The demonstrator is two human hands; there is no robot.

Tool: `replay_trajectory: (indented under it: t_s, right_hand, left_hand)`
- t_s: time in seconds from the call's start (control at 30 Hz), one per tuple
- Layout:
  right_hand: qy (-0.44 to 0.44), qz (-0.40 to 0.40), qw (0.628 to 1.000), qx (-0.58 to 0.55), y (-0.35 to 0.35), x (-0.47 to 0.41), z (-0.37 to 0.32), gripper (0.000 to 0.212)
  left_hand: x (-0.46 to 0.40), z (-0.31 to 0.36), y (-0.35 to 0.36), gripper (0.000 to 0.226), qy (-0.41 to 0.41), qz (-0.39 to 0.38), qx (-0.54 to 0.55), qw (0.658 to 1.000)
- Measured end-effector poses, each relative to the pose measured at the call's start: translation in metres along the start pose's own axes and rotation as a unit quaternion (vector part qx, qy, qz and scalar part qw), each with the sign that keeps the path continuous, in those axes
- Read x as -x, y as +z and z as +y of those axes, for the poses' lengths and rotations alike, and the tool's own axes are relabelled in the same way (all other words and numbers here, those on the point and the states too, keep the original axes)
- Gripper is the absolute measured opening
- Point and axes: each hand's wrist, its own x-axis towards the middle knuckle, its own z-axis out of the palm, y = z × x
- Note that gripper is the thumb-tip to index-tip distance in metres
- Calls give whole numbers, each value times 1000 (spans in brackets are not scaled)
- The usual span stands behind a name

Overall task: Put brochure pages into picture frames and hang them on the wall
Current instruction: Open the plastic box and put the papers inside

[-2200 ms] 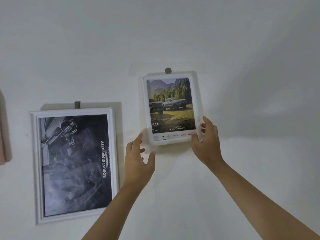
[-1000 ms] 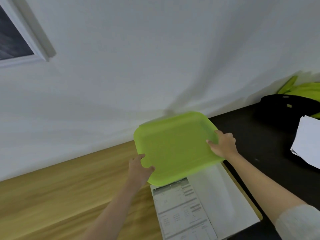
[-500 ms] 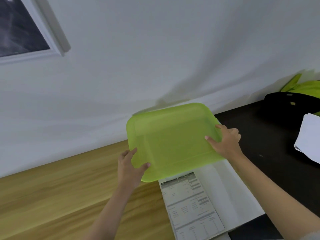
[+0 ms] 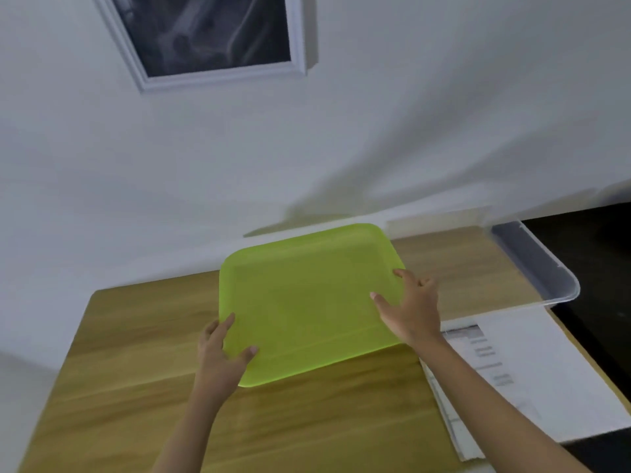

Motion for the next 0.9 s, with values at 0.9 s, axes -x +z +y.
replay_trajectory:
  t_s: [0.9]
  right_hand:
    - [8, -60, 995, 77, 151, 29, -34, 65]
  left_hand:
    - [-69, -90, -58, 65, -34, -40, -162, 985]
